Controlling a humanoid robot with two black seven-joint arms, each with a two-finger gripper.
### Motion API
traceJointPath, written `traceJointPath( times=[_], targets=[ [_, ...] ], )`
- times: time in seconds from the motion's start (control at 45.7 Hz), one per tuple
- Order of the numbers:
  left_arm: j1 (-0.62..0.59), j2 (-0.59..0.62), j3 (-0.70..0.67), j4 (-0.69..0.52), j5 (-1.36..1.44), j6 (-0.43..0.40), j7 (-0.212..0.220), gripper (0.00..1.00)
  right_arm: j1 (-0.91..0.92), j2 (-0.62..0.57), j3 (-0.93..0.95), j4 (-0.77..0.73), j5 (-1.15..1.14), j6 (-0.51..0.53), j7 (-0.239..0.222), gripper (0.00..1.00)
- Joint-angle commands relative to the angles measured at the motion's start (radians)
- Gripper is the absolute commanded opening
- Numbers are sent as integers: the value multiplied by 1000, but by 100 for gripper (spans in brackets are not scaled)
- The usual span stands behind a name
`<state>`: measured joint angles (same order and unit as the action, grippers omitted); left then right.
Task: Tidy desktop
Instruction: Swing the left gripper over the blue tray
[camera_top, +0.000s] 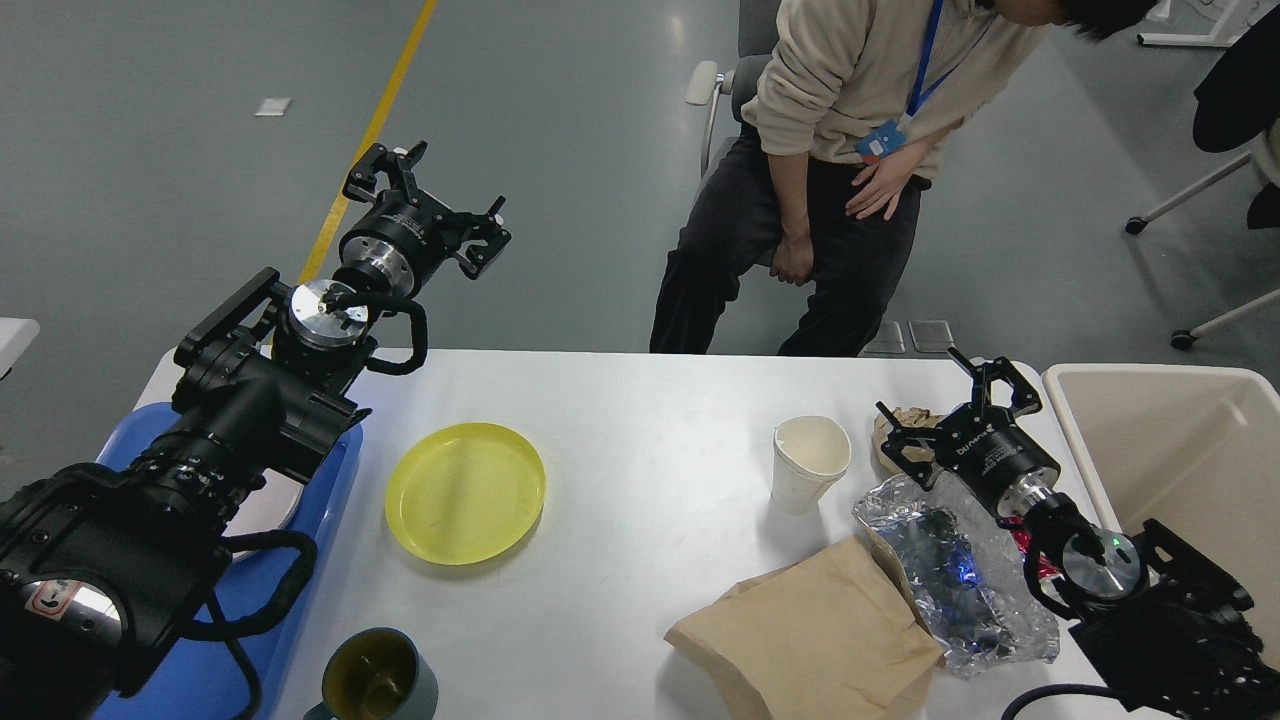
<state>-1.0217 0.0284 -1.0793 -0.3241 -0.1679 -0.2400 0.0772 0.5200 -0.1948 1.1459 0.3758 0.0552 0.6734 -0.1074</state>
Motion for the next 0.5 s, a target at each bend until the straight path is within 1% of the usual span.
traceJointPath(
  times=[0.0,0.066,0.153,0.197,0.306,0.372,0.482],
  targets=[
    [0,16,-1,-6,-4,-5,1,97,1,0,0,0,0,0,0,100],
    [0,22,2,-6,-2,-10,10,97,0,0,0,0,0,0,0,100],
    [11,27,4,-6,4,-24,42,97,0,0,0,0,0,0,0,100],
    [21,22,4,-3,4,-31,52,97,0,0,0,0,0,0,0,100],
    [66,8,4,-4,4,-38,46,97,0,0,0,0,0,0,0,100],
    [71,4,4,-4,4,-41,35,97,0,0,0,0,0,0,0,100],
    [68,10,19,-6,-2,-41,35,97,0,0,0,0,0,0,0,100]
  ],
)
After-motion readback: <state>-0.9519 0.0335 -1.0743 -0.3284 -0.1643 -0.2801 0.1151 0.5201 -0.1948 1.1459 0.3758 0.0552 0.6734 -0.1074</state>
